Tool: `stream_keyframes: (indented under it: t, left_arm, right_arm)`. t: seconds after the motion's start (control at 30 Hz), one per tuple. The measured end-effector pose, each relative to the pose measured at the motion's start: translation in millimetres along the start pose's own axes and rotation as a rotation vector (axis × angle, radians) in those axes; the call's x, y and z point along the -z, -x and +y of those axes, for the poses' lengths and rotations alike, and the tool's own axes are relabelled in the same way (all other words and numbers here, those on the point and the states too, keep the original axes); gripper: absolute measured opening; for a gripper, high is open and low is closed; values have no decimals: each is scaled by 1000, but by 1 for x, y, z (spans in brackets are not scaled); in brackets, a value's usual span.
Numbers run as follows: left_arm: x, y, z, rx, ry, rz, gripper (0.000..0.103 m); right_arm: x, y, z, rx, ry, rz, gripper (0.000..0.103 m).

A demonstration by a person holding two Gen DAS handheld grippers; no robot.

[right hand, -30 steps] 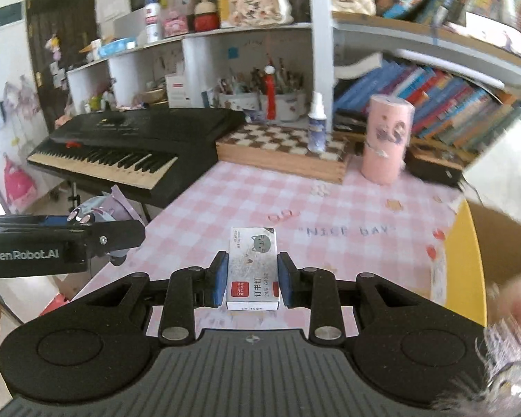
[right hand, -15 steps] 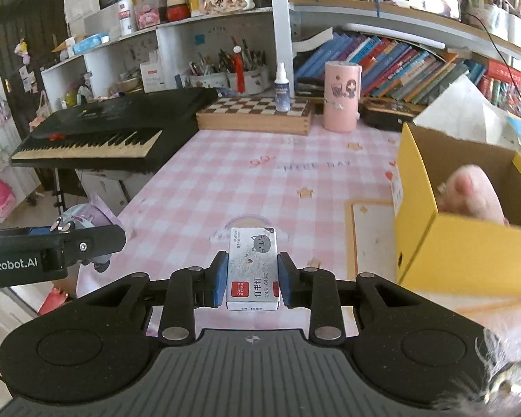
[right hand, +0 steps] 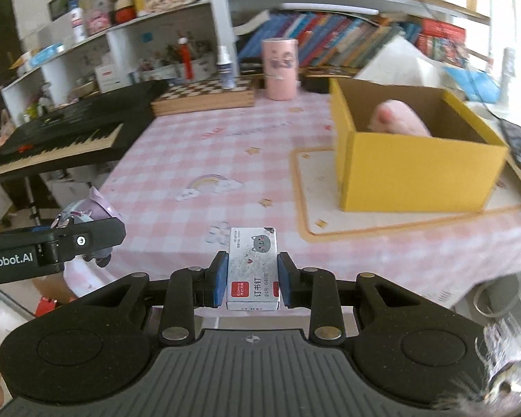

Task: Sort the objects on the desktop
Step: 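Carry the toy truck and white box with both tools over the yellow box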

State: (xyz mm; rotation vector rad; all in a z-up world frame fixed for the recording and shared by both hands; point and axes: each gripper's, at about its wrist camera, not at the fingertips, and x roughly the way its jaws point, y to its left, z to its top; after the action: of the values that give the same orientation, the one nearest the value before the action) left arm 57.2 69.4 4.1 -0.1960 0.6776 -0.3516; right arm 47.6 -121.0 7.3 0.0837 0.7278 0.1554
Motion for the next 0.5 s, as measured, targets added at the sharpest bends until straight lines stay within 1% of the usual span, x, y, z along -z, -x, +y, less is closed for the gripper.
stream_keyframes:
  t: [0.27, 0.5]
  left_arm:
    - [1, -16, -34, 111, -84, 41, 65]
    - [2, -21, -51, 153, -110, 51, 65]
  right_arm:
    - [16, 25, -30, 117, -99, -2, 28]
    - [20, 38, -39, 150, -94, -10, 28]
